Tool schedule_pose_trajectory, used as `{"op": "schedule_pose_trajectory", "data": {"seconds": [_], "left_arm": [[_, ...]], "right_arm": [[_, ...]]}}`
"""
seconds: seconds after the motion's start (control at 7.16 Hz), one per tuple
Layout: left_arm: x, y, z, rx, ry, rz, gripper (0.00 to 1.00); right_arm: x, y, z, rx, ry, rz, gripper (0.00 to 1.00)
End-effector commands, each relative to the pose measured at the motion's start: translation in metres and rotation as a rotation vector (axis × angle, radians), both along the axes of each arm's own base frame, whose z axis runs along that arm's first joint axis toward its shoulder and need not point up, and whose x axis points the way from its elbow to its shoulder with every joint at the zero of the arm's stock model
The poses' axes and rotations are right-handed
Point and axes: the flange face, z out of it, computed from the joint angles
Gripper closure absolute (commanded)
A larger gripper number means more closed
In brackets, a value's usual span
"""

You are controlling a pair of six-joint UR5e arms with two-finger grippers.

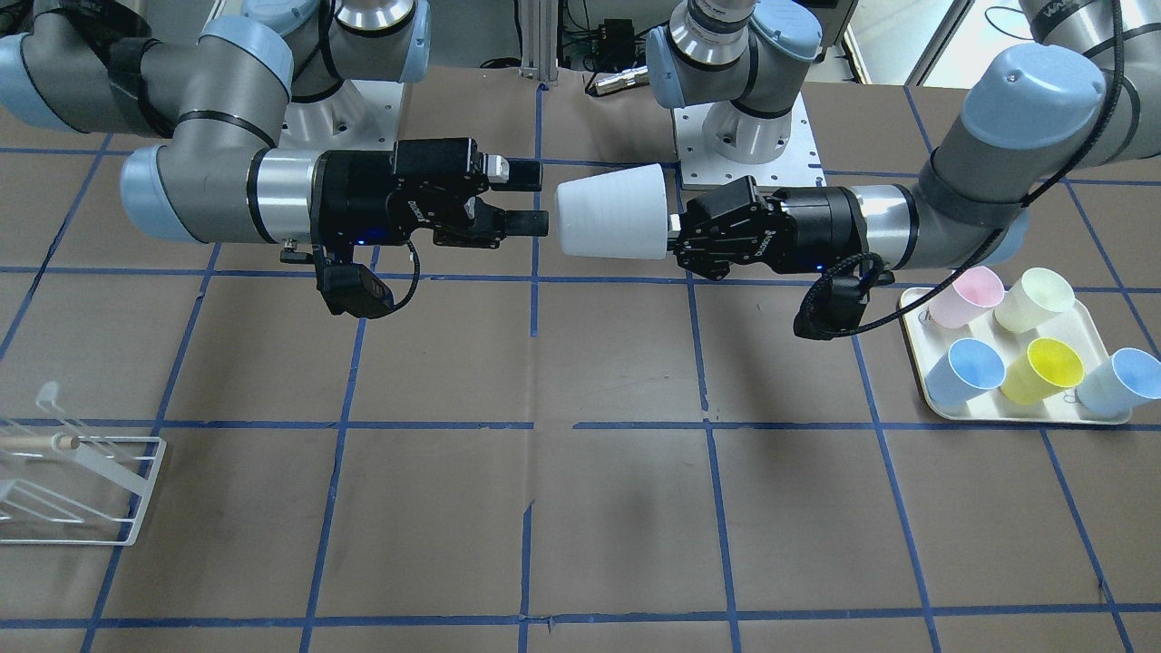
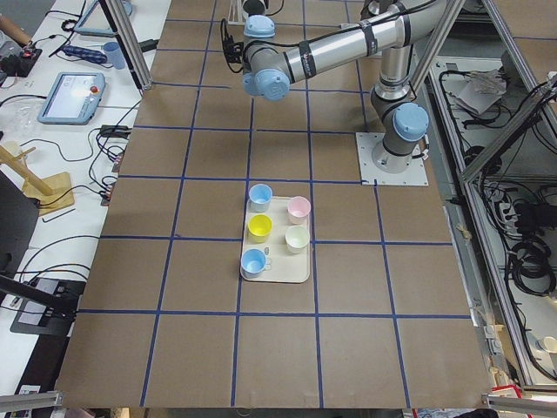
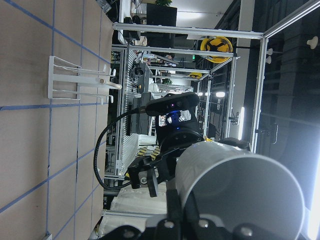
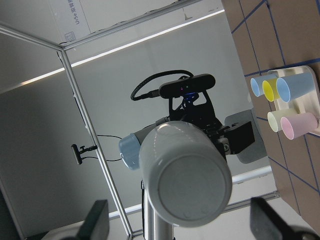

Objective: Transfer IKEA cup to right arm and place on rack

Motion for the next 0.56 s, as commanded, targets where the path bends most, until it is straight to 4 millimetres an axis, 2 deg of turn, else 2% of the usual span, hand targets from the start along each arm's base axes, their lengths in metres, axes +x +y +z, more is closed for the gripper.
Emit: {"op": "schedule_pose_trajectory", "data": {"seconds": [0.0, 0.14, 0.28, 0.42], "left_arm": [[-0.005, 0.003, -0.002, 0.009, 0.003, -0.007, 1.0], [-0.006, 0.006, 0.004, 0.008, 0.001, -0.009, 1.0], [-0.009, 0.008, 0.003, 0.025, 0.006, -0.013, 1.0], [-0.02, 0.008, 0.003, 0.025, 0.008, -0.012, 1.0]], "right_arm": [[0.001, -0.003, -0.008, 0.019, -0.005, 0.002, 0.0], [0.006, -0.003, -0.007, 0.024, -0.01, 0.011, 0.0], [0.021, 0.002, -0.004, 0.013, -0.016, 0.039, 0.0], [0.024, 0.002, -0.006, 0.021, -0.014, 0.045, 0.0]]}}
